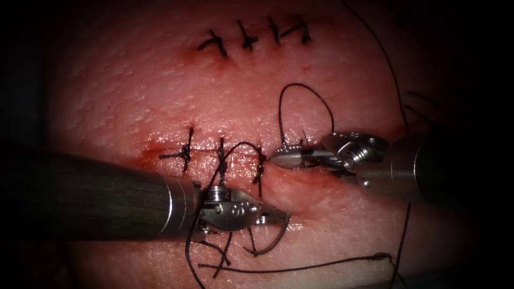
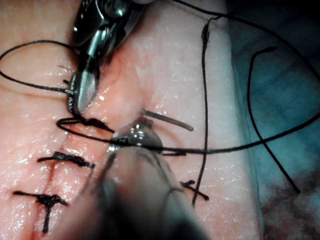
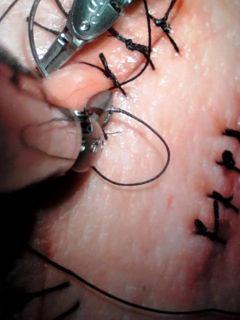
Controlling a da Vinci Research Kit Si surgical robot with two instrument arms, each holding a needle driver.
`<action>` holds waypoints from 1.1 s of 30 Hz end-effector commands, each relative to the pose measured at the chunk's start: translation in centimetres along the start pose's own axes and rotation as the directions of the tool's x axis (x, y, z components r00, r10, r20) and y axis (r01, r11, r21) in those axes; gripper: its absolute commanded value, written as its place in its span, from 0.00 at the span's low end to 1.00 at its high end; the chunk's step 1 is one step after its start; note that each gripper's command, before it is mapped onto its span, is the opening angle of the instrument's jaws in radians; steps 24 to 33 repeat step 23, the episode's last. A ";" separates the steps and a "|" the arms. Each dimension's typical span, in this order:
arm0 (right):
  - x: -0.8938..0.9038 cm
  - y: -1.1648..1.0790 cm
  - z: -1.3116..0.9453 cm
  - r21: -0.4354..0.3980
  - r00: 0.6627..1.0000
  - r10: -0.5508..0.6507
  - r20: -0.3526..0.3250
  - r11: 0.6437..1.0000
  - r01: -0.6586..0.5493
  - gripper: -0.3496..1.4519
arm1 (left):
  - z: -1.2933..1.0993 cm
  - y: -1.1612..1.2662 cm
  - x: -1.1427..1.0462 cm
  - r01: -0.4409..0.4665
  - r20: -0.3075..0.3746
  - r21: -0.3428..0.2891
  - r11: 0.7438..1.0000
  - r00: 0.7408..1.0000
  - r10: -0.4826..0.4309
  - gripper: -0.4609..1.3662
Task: Wound Closure
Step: Throw needle through skin beneath incision
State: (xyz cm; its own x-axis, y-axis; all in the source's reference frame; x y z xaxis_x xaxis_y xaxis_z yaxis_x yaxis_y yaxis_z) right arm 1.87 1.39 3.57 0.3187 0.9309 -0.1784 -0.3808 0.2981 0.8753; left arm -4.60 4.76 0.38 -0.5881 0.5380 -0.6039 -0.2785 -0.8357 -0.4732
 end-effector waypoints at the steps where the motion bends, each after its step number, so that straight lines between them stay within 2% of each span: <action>1: -0.01 0.02 0.00 -0.008 1.000 -0.018 -0.004 1.000 0.018 0.27 | 0.00 0.00 0.00 -0.002 0.000 -0.003 1.000 1.000 0.002 0.06; 2: 0.00 0.03 0.00 -0.010 1.000 -0.028 -0.010 1.000 0.028 0.33 | 0.00 0.00 0.00 -0.002 0.000 -0.003 1.000 1.000 0.002 0.06; 4: 0.02 0.05 0.00 -0.018 0.999 -0.036 -0.023 0.999 0.036 0.35 | 0.00 0.00 0.00 -0.007 -0.003 -0.003 1.000 1.000 0.007 0.06; 6: 0.03 0.07 -0.01 -0.018 0.999 -0.033 -0.034 0.999 0.032 0.28 | 0.00 -0.01 0.00 -0.007 -0.003 -0.003 1.000 1.000 0.007 0.06; 11: 0.04 0.08 0.00 -0.020 0.999 -0.032 -0.035 0.999 0.031 0.29 | 0.00 -0.01 0.01 -0.018 -0.006 -0.006 1.000 1.000 0.018 0.06; 16: 0.04 0.08 0.00 -0.019 0.999 -0.032 -0.035 0.999 0.031 0.21 | 0.01 -0.01 0.02 -0.017 -0.006 -0.005 1.000 1.000 0.017 0.06; 33: 0.04 0.08 0.00 -0.020 0.999 -0.031 -0.035 0.999 0.030 0.18 | 0.02 -0.01 0.02 -0.016 -0.006 -0.003 1.000 1.000 0.016 0.06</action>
